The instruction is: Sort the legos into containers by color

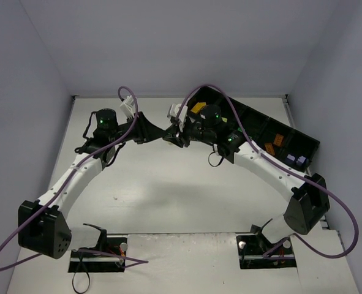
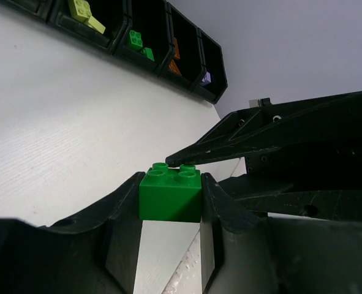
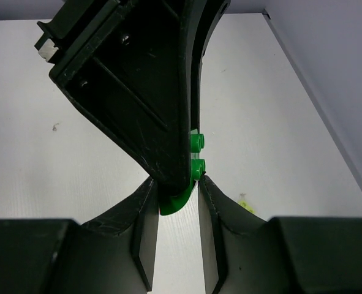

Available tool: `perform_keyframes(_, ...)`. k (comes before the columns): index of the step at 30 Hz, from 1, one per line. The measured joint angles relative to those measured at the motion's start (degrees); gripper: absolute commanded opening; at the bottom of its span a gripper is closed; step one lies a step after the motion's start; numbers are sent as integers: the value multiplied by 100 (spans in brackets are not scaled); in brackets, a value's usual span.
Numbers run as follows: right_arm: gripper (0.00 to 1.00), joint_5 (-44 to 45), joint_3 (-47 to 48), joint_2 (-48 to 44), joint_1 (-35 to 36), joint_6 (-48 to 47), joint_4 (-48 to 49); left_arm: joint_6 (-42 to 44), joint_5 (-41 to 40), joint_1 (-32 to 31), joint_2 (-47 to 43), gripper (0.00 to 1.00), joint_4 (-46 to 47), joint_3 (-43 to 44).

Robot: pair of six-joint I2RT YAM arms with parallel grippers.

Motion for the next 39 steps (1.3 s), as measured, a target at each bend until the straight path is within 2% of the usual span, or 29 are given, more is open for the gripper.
perform_keyframes(2,0,7,0,0,2,0,26,0,-26,0,-24,19,-9,0)
perform_keyframes(3,0,9,0,0,4,0,37,2,-42,0,-35,31,-13,0)
perform_keyframes(4,0,13,-2,0,7,2,48,0,-61,-2,-50,38,-22,0)
perform_keyframes(6,0,57,-15,-2,31,2,63,26,-85,-2,-81,50,-31,-2)
perform_keyframes(9,0,221,-90,-2,35,-2,55,55,-103,-9,-190,60,-50,-2)
perform_keyframes(18,0,1021,-323,-9,-94,87,15,229,-640,-39,-599,67,-380,-13)
perform_keyframes(24,0,1510,-658,-96,-894,389,20,544,-1187,-39,-1014,67,-660,-212)
perform_keyframes(25,0,1808,-675,-153,-1141,494,28,568,-1268,-39,-1034,67,-695,-219)
perform_keyframes(28,0,2177,-675,-192,-1248,584,35,758,-1641,-39,-1108,67,-837,-302)
perform_keyframes(34,0,3438,-673,-114,-2210,1209,7,1211,-2555,-39,-1690,70,-1714,-702)
perform_keyframes(39,2,4116,-592,387,-3040,1888,-151,1565,-3362,-39,-2269,72,-2319,-935)
